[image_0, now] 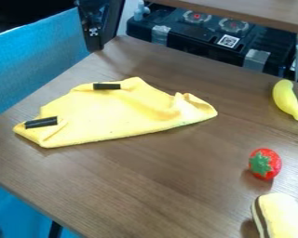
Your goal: Unfold from top left to bottom right
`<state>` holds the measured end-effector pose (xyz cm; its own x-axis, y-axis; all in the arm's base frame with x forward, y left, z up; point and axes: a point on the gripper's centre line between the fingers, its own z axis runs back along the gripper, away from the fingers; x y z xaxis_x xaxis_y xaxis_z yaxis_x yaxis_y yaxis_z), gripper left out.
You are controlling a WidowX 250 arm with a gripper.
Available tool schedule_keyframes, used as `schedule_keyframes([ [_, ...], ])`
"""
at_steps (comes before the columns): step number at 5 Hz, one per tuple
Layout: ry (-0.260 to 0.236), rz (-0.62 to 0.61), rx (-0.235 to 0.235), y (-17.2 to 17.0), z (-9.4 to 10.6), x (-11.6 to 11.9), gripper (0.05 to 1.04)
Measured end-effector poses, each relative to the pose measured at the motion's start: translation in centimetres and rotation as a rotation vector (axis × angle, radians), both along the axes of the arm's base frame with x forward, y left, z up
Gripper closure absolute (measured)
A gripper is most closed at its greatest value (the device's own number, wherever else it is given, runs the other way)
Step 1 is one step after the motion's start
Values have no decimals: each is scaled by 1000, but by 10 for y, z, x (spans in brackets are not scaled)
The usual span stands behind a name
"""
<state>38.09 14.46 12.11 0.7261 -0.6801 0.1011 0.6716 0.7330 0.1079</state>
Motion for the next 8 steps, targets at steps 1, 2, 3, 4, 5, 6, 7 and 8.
schedule_keyframes([
  [1, 38, -3, -15, -1, -17, -1, 84],
  [2, 39, -21, 12, -1, -33, -4, 84],
  [3, 20, -71, 71, -8, -56, -5, 84],
  [4, -25, -149, 157, -15, -68, -7, 84],
  [5, -48, -210, 197, -19, -74, -4, 84],
  [6, -46, -237, 210, -19, -73, -3, 84],
  [7, -45, -240, 209, -18, -70, 0, 84],
  [8, -28, -243, 211, -17, -78, 2, 84],
])
